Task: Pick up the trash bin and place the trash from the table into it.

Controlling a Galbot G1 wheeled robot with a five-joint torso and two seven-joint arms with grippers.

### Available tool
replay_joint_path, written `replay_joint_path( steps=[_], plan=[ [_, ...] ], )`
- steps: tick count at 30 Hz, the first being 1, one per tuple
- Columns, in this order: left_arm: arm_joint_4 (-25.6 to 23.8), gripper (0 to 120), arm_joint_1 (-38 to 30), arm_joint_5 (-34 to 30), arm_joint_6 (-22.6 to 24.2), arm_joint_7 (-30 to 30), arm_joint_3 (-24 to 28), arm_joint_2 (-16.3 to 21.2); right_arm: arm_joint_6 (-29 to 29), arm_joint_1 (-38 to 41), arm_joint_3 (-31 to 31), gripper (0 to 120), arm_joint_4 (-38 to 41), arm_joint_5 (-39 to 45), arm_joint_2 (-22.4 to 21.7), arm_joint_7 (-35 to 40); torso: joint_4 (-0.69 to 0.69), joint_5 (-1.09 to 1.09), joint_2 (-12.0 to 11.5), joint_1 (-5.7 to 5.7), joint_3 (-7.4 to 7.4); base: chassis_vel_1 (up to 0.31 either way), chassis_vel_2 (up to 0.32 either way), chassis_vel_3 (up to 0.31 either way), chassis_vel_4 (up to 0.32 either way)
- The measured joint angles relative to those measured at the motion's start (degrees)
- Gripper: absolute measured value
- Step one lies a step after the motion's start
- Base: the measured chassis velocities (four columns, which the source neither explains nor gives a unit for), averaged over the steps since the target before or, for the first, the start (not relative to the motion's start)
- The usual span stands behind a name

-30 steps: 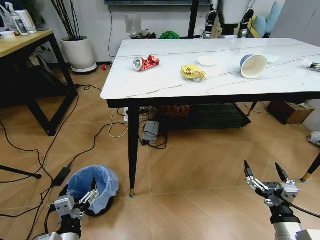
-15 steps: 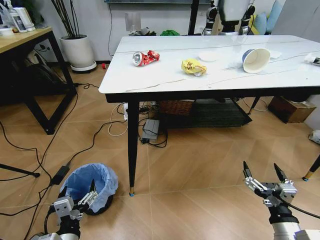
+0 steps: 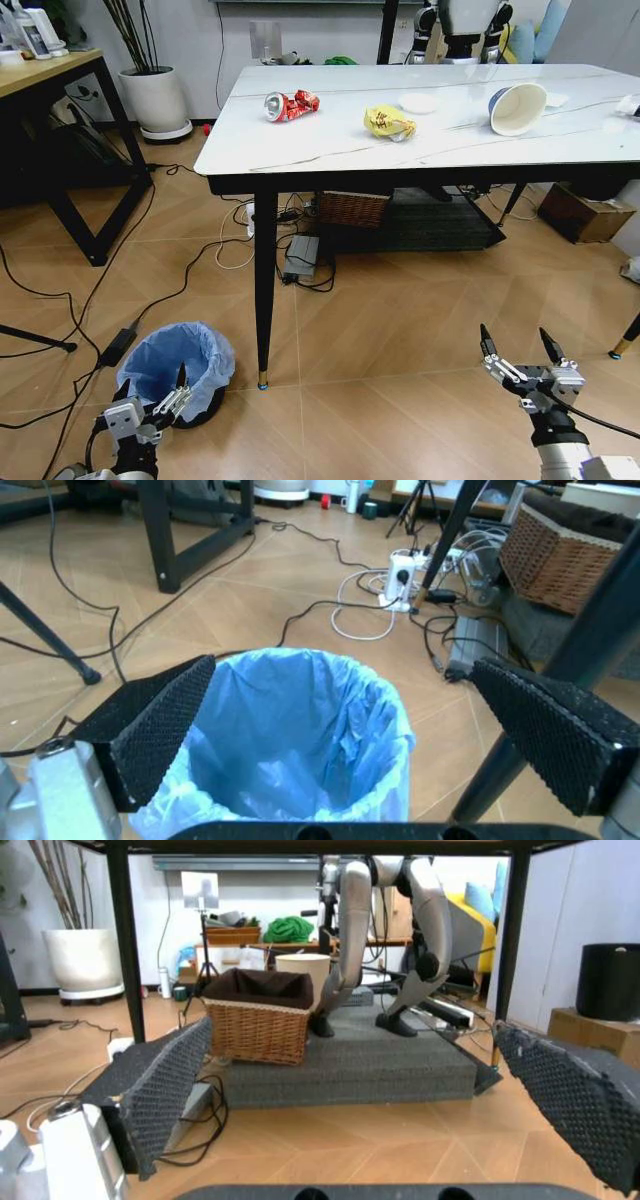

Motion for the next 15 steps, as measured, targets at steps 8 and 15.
replay_joint_path(
  steps=[8, 15],
  plan=[
    [1.49, 100, 0.19, -1.59, 1.46, -1.78, -1.43, 0.89, 0.58, 0.50, -0.84, 100, -0.89, 0.19, 0.94, -0.25, 0.00, -0.01, -1.35, -0.19, -1.13, 0.000, 0.000, 0.000, 0.000],
    [-0.60, 100, 2.12, 0.72, 4.80, -5.61, -2.63, 1.84, 2.09, 1.14, -2.23, 100, -3.50, 0.19, 1.40, -0.81, 0.01, 0.00, -1.38, -0.18, -1.20, 0.000, 0.000, 0.000, 0.000]
  ],
)
